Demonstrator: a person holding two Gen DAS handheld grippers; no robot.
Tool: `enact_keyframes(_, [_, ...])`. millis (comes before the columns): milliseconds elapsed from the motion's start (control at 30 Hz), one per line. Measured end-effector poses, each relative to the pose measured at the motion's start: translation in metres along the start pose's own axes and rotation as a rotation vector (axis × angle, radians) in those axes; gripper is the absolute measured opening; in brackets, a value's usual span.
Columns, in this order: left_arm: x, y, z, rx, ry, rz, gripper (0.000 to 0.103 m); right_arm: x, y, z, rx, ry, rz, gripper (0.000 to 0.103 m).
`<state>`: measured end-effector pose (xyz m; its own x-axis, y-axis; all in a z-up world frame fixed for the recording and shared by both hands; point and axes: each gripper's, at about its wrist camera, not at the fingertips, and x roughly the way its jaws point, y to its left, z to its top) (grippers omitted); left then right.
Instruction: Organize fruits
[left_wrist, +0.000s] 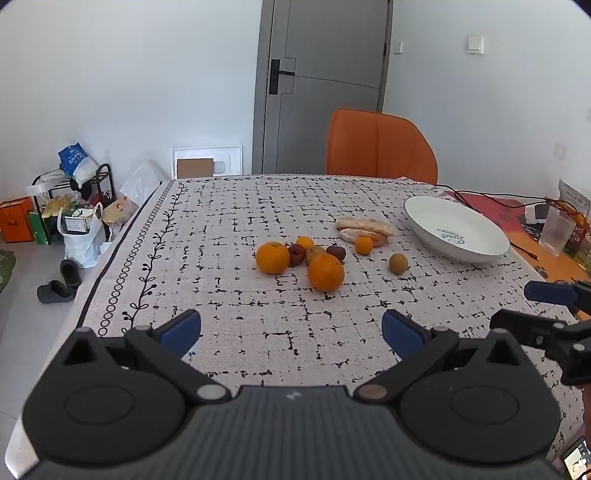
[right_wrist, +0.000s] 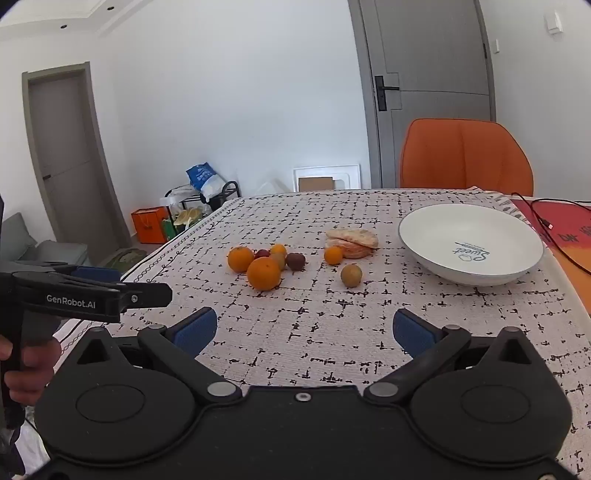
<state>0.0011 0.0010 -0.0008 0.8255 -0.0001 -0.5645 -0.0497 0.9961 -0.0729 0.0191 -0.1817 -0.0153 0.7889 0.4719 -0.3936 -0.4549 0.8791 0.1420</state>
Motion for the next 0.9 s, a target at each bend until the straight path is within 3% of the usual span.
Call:
enact_keyframes(367, [-0.013, -0.006, 0.001, 0.016, -0.008, 0.014, 0.103, 0.003, -0.005, 0.003, 0.04, 0.009, 0.001, 0.103])
enact_keyframes(900, [-0.027, 0.002, 0.004, 0.009, -0.028, 0.013, 0.103, -0.024, -0.002, 0.006, 0.065, -0.024, -0.008, 0.103])
